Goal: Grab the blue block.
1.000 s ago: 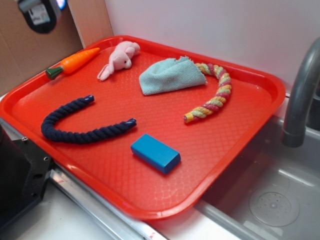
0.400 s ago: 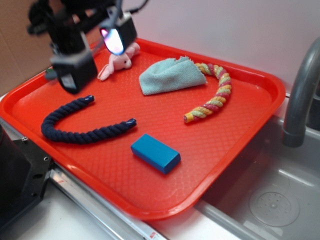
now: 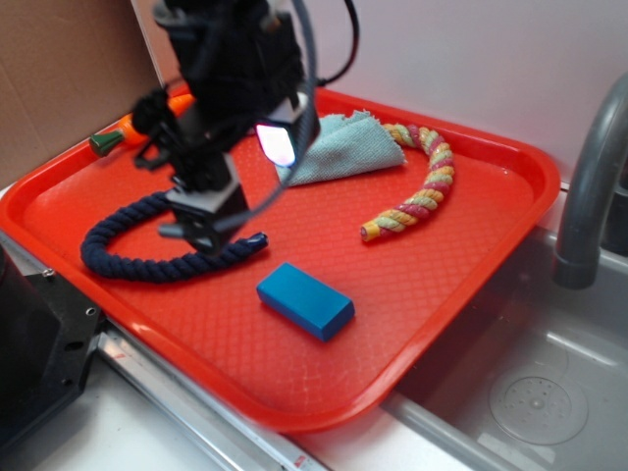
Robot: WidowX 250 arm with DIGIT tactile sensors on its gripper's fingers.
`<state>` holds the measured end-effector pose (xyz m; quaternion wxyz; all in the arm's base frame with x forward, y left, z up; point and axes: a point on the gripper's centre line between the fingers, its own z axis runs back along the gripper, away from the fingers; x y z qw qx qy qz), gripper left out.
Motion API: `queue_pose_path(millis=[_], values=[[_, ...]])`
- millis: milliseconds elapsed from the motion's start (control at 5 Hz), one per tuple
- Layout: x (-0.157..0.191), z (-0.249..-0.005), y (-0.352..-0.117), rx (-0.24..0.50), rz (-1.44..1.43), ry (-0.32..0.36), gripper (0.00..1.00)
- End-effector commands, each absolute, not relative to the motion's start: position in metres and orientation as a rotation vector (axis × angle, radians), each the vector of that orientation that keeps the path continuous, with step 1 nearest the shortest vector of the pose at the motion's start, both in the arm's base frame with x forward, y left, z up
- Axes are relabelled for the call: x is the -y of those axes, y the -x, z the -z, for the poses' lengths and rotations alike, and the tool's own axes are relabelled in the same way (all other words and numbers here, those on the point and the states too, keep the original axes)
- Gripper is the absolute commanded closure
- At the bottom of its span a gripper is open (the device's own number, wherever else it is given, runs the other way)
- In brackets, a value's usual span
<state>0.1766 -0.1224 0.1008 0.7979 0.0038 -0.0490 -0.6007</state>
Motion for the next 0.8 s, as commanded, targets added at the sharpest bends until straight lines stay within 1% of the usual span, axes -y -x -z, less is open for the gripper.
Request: queue_pose_path(millis=[0, 200, 400, 600], values=[[0.134, -0.056, -0.176, 0.056, 1.383, -0.004, 0.0], [0.135, -0.038, -0.172, 0.016, 1.403, -0.036, 0.0], [0.134, -0.024, -0.17, 0.002, 1.423, -0.051, 0.0], [0.132, -0.023, -0.173, 0.034, 1.431, -0.045, 1.0]])
